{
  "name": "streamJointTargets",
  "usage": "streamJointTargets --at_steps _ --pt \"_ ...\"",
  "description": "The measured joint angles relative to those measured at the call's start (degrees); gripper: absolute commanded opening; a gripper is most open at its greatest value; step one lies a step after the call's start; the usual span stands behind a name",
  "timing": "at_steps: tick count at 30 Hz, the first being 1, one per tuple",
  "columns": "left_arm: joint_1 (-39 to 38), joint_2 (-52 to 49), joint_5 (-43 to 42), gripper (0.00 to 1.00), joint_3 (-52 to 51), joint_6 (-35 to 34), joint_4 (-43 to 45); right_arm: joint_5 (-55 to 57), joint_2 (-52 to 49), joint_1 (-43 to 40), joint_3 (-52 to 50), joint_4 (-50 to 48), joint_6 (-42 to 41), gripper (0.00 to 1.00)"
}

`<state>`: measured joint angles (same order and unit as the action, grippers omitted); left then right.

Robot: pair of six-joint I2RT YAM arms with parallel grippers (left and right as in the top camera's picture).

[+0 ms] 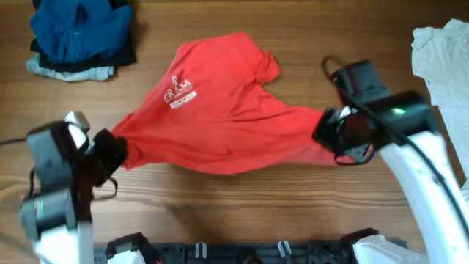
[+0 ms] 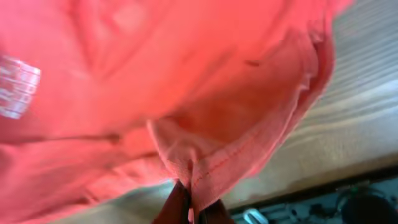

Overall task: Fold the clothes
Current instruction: 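Lift the shirt with both grippers and stretch it between them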

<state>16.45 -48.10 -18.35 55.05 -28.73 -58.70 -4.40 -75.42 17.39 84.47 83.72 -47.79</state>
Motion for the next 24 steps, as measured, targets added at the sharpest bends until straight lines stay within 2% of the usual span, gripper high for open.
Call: streamJointTargets --at_steps 3,8,12,16,20,21,22,24 --pt "-0.07 9.01 0.07 0.04 9.20 -0.81 -7.48 2.89 3.45 0.00 13.81 7.23 1.64 0.04" --pt "-0.07 9.03 2.05 0.04 31.23 -1.20 -15.61 4.07 8.72 0.00 26.58 8.46 5.18 0.04" --pt "-0.07 9.05 3.45 0.04 34.64 -1.22 -17.55 6.67 9.14 0.00 27.82 8.26 5.84 0.04" --pt "-0.07 7.45 5.03 0.04 34.84 -1.84 -16.26 9.14 6.93 0.00 27.82 3.87 5.90 0.04" --pt "-0.07 -3.37 4.24 0.04 35.32 -1.77 -13.84 9.33 -2.82 -0.02 28.00 -2.80 6.64 0.04" --pt "-0.07 -7.21 2.97 0.04 35.41 -1.25 -11.37 8.28 -6.38 -0.22 28.00 -5.75 7.69 0.04" --pt "-0.04 -16.76 0.46 0.04 35.36 -0.42 -6.60 5.11 -12.90 -1.38 27.96 -11.65 9.42 0.04" --pt "-0.72 -25.18 -1.42 0.04 34.93 -0.02 1.81 1.51 -16.98 -3.76 28.37 -16.96 10.25 0.05"
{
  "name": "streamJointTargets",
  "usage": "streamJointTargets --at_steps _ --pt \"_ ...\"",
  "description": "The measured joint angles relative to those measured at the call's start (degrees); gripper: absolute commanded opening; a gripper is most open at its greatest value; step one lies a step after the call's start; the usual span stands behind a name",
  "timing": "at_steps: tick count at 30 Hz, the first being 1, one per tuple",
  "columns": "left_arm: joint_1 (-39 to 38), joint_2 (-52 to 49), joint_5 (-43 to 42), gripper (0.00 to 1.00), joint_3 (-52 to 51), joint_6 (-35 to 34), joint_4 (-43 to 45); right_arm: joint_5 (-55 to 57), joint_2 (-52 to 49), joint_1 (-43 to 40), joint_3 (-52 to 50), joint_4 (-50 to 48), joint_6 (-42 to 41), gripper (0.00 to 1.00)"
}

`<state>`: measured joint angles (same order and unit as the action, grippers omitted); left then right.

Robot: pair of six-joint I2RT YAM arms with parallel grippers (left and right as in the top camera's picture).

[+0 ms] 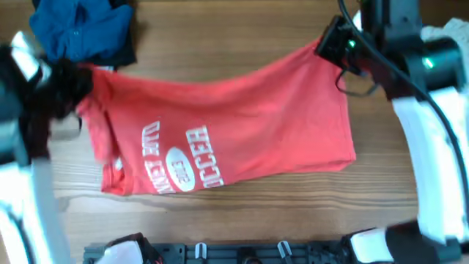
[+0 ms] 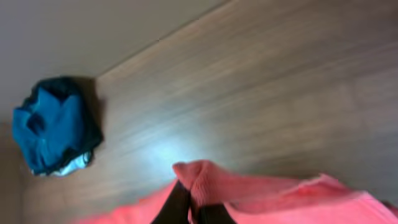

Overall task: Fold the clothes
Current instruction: 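Lift the shirt with both grippers and stretch it between them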

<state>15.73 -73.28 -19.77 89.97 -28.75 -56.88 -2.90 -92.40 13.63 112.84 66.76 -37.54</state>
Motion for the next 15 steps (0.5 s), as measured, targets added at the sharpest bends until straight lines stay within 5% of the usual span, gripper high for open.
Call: streamJointTargets --at_steps 4,7,10,15 --pt "-3.45 -16.06 -1.57 0.04 6.54 0.24 7.63 -11.67 -5.88 -12.98 6.32 -4.07 0.15 0.04" --pt "-6.03 -21.42 -2.49 0.04 24.83 1.27 7.21 -21.18 -5.84 -23.50 17.64 -2.99 0.17 0.04" --pt "-6.23 -18.10 -2.86 0.04 37.94 2.25 2.82 -27.50 -3.43 -28.22 25.44 0.55 1.73 0.04" --pt "-6.19 -18.23 -0.20 0.04 40.11 6.62 -16.79 -23.30 -4.85 -26.58 25.99 18.01 7.96 0.04"
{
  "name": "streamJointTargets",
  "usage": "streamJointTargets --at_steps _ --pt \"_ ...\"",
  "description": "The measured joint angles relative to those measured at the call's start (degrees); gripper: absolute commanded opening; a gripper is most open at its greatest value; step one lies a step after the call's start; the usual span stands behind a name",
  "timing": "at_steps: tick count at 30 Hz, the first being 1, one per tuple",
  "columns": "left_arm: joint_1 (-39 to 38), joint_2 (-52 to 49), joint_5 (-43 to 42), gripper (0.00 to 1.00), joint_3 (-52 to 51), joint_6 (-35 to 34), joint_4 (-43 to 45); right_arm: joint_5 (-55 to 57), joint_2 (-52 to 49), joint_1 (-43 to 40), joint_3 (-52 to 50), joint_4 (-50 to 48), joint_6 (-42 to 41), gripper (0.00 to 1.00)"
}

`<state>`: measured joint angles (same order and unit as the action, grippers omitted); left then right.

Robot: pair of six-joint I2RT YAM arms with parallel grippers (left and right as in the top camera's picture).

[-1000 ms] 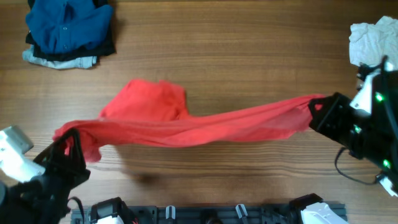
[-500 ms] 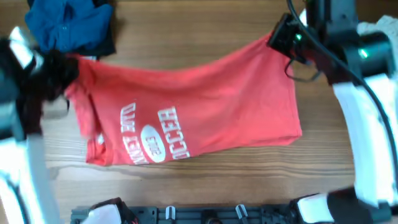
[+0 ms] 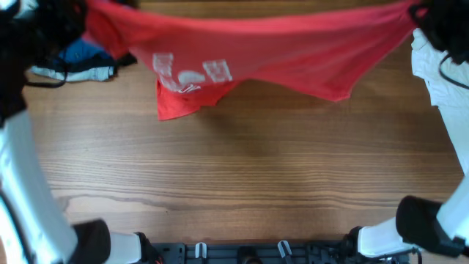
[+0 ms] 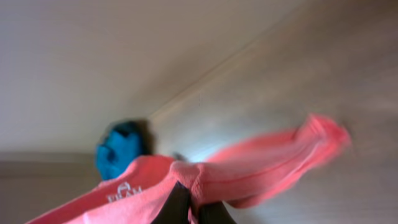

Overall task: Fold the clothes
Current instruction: 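Lift the shirt with both grippers and stretch it between them, then swing the held shirt forward and lay it flat on the table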

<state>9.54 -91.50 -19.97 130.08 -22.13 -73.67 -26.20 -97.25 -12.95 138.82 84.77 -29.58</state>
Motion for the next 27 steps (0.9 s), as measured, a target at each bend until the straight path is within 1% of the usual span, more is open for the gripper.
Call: streamJointTargets --at_steps 4,6,8,12,15,16,18,19,22,23,24,25,27 --pt "-0.02 -12.17 2.43 0.04 -1.16 0.85 -13.44 2.58 -5.64 1.29 -2.23 5.81 1.64 0.04" --pt "-0.07 -13.53 5.25 0.04 -1.84 1.27 -19.21 2.97 -5.22 1.29 -2.40 7.08 2.60 0.04" --pt "-0.31 -10.78 7.15 0.04 -1.88 1.40 -22.73 3.15 -3.13 1.46 -2.43 7.58 3.69 0.04" --pt "-2.95 3.06 9.35 0.04 -1.40 1.51 -22.82 6.47 7.13 2.69 -2.16 7.58 3.23 0.04" --pt "-3.08 4.37 9.66 0.04 -0.83 1.49 -22.29 9.62 7.02 2.67 -1.53 6.25 1.18 0.04" --pt "-3.08 2.16 9.46 0.04 -0.79 1.49 -19.76 10.21 4.55 2.69 -1.53 4.96 0.70 0.04" --pt "-3.15 -3.32 8.04 0.04 -0.87 1.29 -11.41 9.55 -0.33 2.69 -1.62 -1.05 0.31 0.04" --pt "-3.21 -7.08 6.82 0.04 -0.94 1.03 -2.19 7.67 -4.48 2.69 -1.66 -8.66 -0.11 0.04" --pt "-3.54 -16.13 3.54 0.04 -1.90 -0.37 20.50 2.47 -10.62 2.69 -2.32 -18.75 -2.14 0.04" --pt "-3.74 -16.87 2.93 0.04 -2.16 -0.83 24.87 0.92 -11.28 2.67 -2.43 -21.40 -2.82 0.05" --pt "-4.09 -17.20 2.05 0.04 -2.03 -1.29 32.70 -1.40 -11.34 2.43 -2.25 -24.83 -3.76 0.04" --pt "-4.22 -16.92 1.88 0.04 -0.98 -1.66 33.99 -2.86 -11.28 1.97 -1.18 -26.10 -4.48 0.05" --pt "-4.13 -16.09 2.08 0.04 6.64 -2.82 35.85 -5.33 -10.03 -0.83 2.82 -27.87 -5.35 0.04"
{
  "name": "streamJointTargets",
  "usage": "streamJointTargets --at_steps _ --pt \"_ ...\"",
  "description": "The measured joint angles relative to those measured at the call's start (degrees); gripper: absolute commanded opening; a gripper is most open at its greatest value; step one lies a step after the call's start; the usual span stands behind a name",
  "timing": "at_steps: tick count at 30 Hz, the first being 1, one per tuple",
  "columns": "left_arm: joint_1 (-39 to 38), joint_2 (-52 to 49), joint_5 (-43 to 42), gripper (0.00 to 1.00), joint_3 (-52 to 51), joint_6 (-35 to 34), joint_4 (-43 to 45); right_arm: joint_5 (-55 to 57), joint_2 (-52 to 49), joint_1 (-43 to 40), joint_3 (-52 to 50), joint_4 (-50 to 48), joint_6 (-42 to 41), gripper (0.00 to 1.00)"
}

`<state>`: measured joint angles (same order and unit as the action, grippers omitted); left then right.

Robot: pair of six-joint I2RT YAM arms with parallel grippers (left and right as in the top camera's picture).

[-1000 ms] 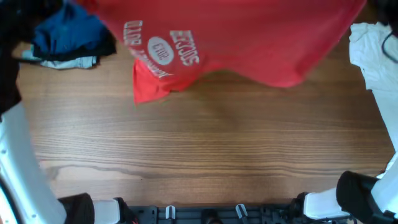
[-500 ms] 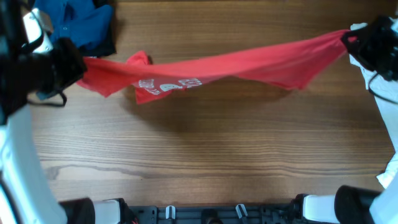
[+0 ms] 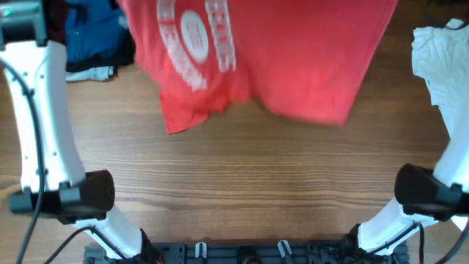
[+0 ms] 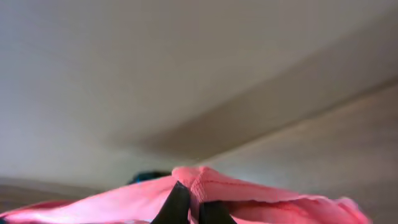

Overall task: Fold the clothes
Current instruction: 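Swing the held shirt forward and lay it flat on the table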

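The red shirt (image 3: 293, 59) with white lettering hangs spread wide and high above the wooden table (image 3: 256, 191), filling the top of the overhead view. Its lower edge and one sleeve dangle at the left. In the right wrist view my right gripper (image 4: 194, 210) is shut on a bunched hem of the red shirt (image 4: 205, 183). The left arm (image 3: 37, 110) rises to the top left corner. Its gripper is past the frame edge, and the right gripper is out of the overhead view too.
A pile of blue and dark clothes (image 3: 95, 37) lies at the back left, partly under the hanging shirt. A white garment (image 3: 440, 59) lies at the right edge. Both arm bases (image 3: 73, 198) stand at the front corners.
The shirt has come up higher and closer to the overhead camera, now hanging flat and wide with its print facing up. The right wrist view has tilted up toward the wall.
The shirt lay bunched on the table with both grippers shut on its left and right ends. Then it was stretched out across the table toward the back. Then it was held up along the far edge, and now hangs high between the raised arms.
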<state>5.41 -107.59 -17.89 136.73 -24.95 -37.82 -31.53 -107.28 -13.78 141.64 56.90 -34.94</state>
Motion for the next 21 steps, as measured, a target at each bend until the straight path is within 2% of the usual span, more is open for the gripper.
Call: streamJointTargets --at_steps 2,4,7,8,9,10,13,15,18,21 --pt "0.42 3.15 -0.04 0.04 6.51 0.00 -3.45 -0.66 3.04 -2.91 1.79 1.16 0.24 0.04" --pt "0.72 10.95 -0.02 0.04 11.04 0.31 -9.16 -0.59 8.83 -4.76 3.61 5.81 2.21 0.04" --pt "1.20 15.96 2.69 0.04 13.03 1.44 -33.92 2.01 10.45 -3.61 3.23 21.94 7.37 0.04" --pt "1.18 13.75 3.85 0.04 11.21 1.81 -41.79 4.72 8.15 -2.32 0.22 26.82 9.05 0.04" --pt "1.18 12.17 4.13 0.04 10.40 1.90 -43.36 6.27 6.75 -1.64 -2.21 29.35 9.75 0.04" --pt "1.18 7.23 4.61 0.04 6.95 2.23 -50.38 7.82 4.02 -0.48 -6.60 30.12 10.69 0.04" --pt "0.46 -6.93 4.85 0.04 -4.26 3.98 -56.74 10.38 0.39 2.89 -21.77 29.14 12.96 0.04" --pt "-0.94 -13.40 5.03 0.04 -13.92 5.03 -57.86 12.24 0.42 5.31 -32.02 27.89 13.97 0.04" --pt "-2.84 -13.84 5.22 0.04 -24.50 6.10 -58.45 13.81 0.59 6.80 -44.63 25.40 14.29 0.04" --pt "-4.13 -13.53 5.62 0.04 -32.24 7.45 -58.42 18.10 0.57 6.78 -48.19 27.47 13.25 0.04"
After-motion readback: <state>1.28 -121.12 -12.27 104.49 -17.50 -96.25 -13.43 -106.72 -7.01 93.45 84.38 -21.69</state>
